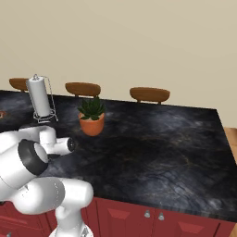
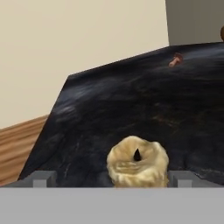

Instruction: Pick the candle and candle from the dining table and place them in the open cabinet. Close the cabinet after placing the objects.

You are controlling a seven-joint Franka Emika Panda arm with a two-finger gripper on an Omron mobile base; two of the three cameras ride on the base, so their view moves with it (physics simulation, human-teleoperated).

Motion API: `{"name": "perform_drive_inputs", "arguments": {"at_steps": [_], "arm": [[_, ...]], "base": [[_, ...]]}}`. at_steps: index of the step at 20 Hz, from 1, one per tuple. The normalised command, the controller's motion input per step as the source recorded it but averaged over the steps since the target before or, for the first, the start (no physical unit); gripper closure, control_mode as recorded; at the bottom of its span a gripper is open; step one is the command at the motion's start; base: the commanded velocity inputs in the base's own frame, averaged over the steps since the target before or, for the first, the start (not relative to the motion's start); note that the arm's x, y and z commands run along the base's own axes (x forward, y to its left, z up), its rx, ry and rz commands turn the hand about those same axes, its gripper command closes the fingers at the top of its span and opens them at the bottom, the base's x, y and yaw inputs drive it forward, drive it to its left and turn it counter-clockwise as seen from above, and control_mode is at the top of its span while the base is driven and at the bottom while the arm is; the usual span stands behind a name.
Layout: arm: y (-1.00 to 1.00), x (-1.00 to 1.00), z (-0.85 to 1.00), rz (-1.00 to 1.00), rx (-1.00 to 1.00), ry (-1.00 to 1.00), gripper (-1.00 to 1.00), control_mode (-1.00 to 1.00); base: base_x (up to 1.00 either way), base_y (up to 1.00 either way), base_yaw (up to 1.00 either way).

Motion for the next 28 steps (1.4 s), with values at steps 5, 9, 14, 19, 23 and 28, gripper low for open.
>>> {"name": "perform_drive_inputs", "arguments": {"at_steps": [5,9,14,19,23,28], "arm": [[0.0,0.21,-0.12,0.0,0.0,0.01,-1.0,-1.0],[0.01,0.19,-0.23,0.0,-0.01,0.05,-1.0,-1.0],[0.0,0.08,-0.32,0.0,-0.02,0.05,-1.0,-1.0],[0.02,0.08,-0.1,0.0,0.0,0.0,-1.0,-1.0],[0.13,0.11,-0.06,0.0,0.0,0.0,-1.0,-1.0],[0.26,0.1,-0.11,0.0,0.0,0.0,-1.0,-1.0]], "base": [[0.0,0.0,0.0],[0.0,0.0,0.0],[0.0,0.0,0.0],[0.0,0.0,0.0],[0.0,0.0,0.0],[0.0,0.0,0.0]]}}
